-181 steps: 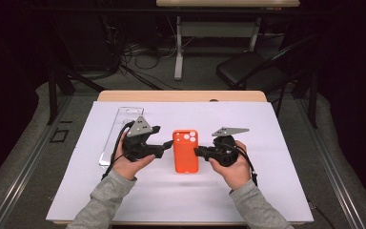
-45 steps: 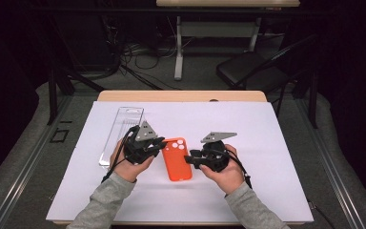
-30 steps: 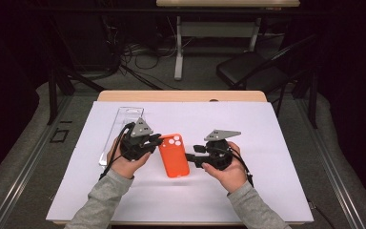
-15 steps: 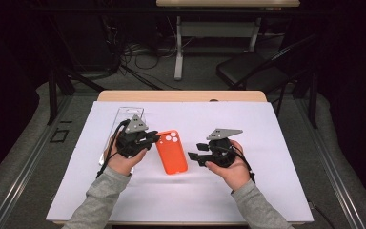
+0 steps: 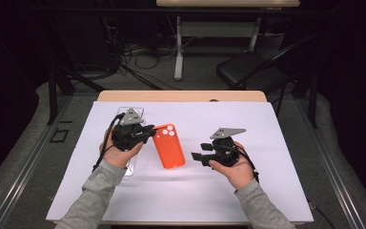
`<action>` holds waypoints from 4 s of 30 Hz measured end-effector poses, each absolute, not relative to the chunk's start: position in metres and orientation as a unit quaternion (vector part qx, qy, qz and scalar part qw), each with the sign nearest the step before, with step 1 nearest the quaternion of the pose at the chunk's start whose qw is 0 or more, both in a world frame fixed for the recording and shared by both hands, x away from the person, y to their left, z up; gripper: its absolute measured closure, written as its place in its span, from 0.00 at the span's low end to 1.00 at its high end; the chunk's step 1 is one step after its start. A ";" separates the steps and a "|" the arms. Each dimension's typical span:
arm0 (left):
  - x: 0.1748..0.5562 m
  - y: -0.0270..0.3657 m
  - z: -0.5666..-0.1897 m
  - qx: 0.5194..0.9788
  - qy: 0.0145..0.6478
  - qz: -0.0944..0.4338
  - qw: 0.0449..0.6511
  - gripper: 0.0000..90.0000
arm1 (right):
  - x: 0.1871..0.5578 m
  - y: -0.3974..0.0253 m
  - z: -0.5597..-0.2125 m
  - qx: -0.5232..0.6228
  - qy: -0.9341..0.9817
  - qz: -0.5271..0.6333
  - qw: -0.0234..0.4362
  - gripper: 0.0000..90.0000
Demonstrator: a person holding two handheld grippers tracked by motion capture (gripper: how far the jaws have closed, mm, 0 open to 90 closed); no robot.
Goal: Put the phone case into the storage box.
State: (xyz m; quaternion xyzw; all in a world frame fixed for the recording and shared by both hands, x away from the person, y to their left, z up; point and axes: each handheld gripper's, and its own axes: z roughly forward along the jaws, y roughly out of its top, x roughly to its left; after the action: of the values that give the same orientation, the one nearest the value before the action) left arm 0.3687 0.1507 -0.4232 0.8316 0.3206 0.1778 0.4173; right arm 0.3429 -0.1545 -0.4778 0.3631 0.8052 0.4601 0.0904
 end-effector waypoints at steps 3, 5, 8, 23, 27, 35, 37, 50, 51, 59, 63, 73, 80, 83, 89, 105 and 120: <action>0.371 0.151 -0.421 0.833 0.320 0.179 0.413 0.89 | 0.343 -0.157 -0.477 0.361 0.805 0.461 0.094 0.48; 0.372 0.152 -0.418 0.835 0.320 0.180 0.410 0.89 | 0.342 -0.161 -0.477 0.362 0.803 0.463 0.095 0.47; 0.377 0.155 -0.412 0.837 0.318 0.178 0.409 0.89 | 0.341 -0.168 -0.478 0.365 0.804 0.459 0.105 0.45; 0.394 0.173 -0.395 0.830 0.335 0.184 0.406 0.89 | 0.337 -0.192 -0.484 0.397 0.793 0.446 0.117 0.40; 0.398 0.177 -0.391 0.828 0.333 0.192 0.407 0.89 | 0.337 -0.195 -0.485 0.400 0.791 0.447 0.121 0.39; 0.406 0.184 -0.383 0.831 0.335 0.207 0.392 0.89 | 0.336 -0.201 -0.486 0.408 0.787 0.446 0.126 0.39; 0.409 0.187 -0.381 0.830 0.336 0.210 0.392 0.89 | 0.336 -0.202 -0.486 0.410 0.786 0.445 0.126 0.39; 0.431 0.209 -0.368 0.819 0.338 0.237 0.398 0.89 | 0.338 -0.204 -0.489 0.416 0.784 0.442 0.129 0.39; 0.433 0.210 -0.368 0.821 0.338 0.239 0.393 0.89 | 0.338 -0.204 -0.490 0.416 0.783 0.443 0.129 0.39; 0.448 0.215 -0.368 0.823 0.342 0.259 0.373 0.89 | 0.338 -0.205 -0.490 0.417 0.783 0.442 0.129 0.39; 0.457 0.220 -0.368 0.821 0.345 0.265 0.371 0.89 | 0.339 -0.206 -0.492 0.420 0.783 0.442 0.128 0.39; 0.468 0.228 -0.365 0.819 0.336 0.300 0.355 0.89 | 0.339 -0.207 -0.493 0.422 0.782 0.441 0.127 0.40; 0.474 0.236 -0.367 0.818 0.326 0.320 0.350 0.89 | 0.339 -0.207 -0.494 0.422 0.782 0.440 0.128 0.40; 0.477 0.239 -0.369 0.818 0.328 0.320 0.347 0.89 | 0.339 -0.207 -0.493 0.422 0.782 0.441 0.128 0.40; 0.483 0.246 -0.373 0.818 0.330 0.327 0.339 0.88 | 0.339 -0.207 -0.494 0.422 0.782 0.440 0.129 0.40; 0.497 0.260 -0.389 0.824 0.316 0.334 0.331 0.89 | 0.340 -0.207 -0.495 0.420 0.782 0.441 0.131 0.39; 0.506 0.264 -0.403 0.825 0.303 0.345 0.329 0.89 | 0.340 -0.205 -0.497 0.410 0.787 0.438 0.140 0.29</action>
State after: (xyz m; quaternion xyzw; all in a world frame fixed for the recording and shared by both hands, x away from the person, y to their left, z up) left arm 0.5060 0.2642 -0.4025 0.8251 0.3026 0.3451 0.3294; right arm 0.3396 -0.2045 -0.4965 0.4099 0.7874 0.4384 0.1404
